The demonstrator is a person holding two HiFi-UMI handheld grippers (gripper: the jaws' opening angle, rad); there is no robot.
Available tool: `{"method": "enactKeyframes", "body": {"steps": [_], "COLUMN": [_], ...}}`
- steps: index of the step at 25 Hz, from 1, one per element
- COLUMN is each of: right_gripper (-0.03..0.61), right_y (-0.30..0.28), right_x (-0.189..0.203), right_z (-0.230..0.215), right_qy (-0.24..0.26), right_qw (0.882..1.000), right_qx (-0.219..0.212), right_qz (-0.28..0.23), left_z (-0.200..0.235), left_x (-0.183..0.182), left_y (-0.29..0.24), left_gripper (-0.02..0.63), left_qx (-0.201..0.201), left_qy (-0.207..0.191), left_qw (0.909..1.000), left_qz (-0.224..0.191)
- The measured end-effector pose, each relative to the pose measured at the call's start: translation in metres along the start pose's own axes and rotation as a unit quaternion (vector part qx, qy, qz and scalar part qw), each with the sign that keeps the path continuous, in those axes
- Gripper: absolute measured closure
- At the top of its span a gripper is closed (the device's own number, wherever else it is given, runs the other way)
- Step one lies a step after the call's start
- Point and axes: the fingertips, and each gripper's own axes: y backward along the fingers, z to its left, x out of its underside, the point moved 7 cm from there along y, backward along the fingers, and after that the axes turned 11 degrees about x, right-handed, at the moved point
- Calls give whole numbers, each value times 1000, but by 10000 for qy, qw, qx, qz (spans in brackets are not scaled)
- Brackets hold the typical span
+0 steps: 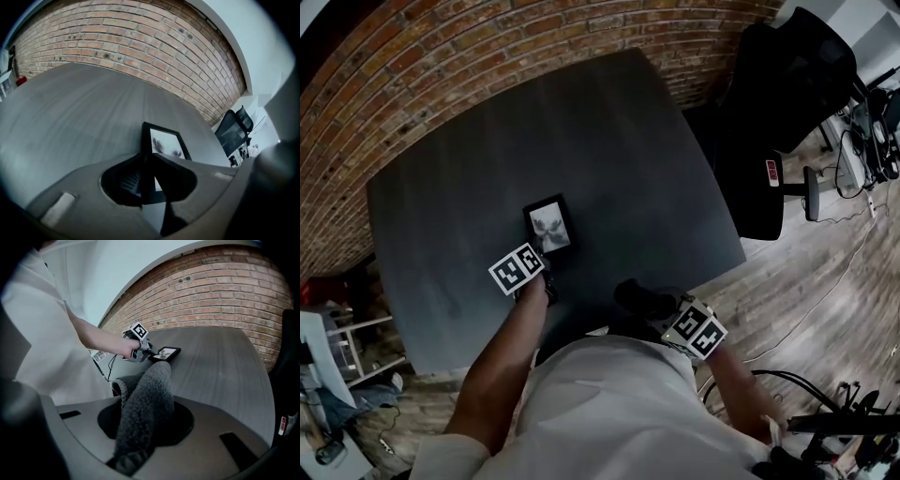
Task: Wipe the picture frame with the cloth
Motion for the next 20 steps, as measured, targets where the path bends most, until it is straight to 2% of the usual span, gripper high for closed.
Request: {"method": "enactKeyframes", "body": {"steps": [6, 11, 16, 20], "right_gripper": [499, 499, 499, 498], "right_y": [-1, -3, -10, -14], "right_x": [9, 18, 21, 15], "right_z": [-30, -36, -31, -16], "right_qy": [-3, -47, 3, 40], "right_qw": [9999, 9996, 9992, 9992], "right_qx": [-143, -269, -382, -324], "right_qz": [-41, -77, -100, -221], "left_z": [-9, -14, -24, -31], "left_x": [6, 6, 0, 6], "left_y": [-19, -17, 5, 42], "left_gripper": [535, 528, 496, 495], "left_qx": [-310, -413, -219, 242], "left_qy": [-206, -573, -969, -1181], "left_qw": [9993, 9974, 9950, 9927], "left_qz": [84, 158, 73, -43]}}
